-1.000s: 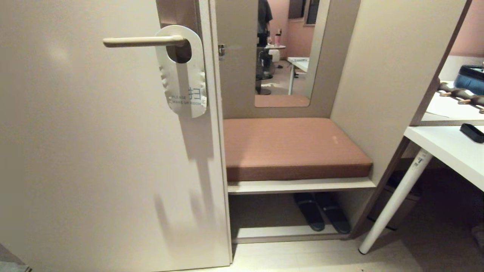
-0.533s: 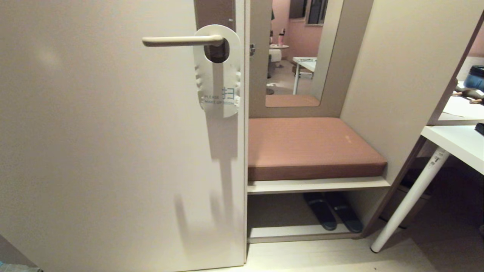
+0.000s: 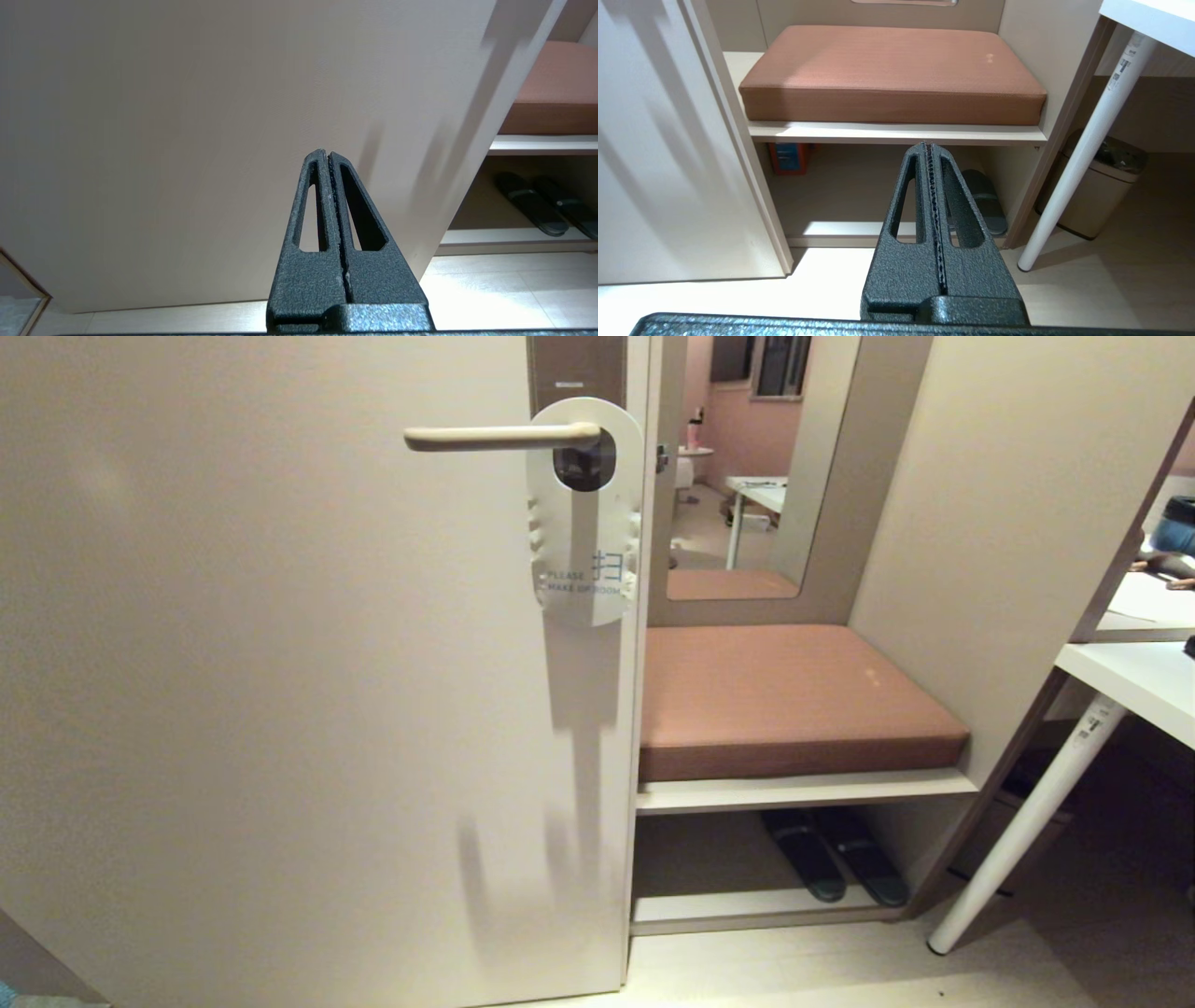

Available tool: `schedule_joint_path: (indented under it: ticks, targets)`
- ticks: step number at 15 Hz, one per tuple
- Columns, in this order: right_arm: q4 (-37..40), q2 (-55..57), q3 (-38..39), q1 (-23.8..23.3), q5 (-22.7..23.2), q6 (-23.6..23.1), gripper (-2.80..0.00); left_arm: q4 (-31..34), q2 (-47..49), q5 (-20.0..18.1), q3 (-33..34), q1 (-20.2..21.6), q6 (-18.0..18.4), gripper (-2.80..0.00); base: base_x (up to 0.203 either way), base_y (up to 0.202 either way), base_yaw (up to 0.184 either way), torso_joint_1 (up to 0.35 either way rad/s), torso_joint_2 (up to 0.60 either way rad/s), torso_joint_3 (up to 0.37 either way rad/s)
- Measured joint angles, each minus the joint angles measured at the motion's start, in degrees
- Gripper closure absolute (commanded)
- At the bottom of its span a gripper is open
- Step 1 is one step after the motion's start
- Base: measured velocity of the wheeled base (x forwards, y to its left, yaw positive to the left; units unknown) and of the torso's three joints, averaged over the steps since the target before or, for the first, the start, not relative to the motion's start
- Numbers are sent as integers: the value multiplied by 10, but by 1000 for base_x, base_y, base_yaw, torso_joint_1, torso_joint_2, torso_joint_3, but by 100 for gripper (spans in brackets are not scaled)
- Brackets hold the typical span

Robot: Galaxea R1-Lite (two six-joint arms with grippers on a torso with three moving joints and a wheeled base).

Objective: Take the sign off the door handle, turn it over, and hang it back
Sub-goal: Take down the sign

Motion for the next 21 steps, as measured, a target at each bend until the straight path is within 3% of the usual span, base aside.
schedule_joint_path:
  ticks: [21]
  targets:
    - [0, 0, 0, 0, 1, -2, 0, 0, 0, 0, 0, 0, 0, 0, 0, 0, 0, 0, 0, 0]
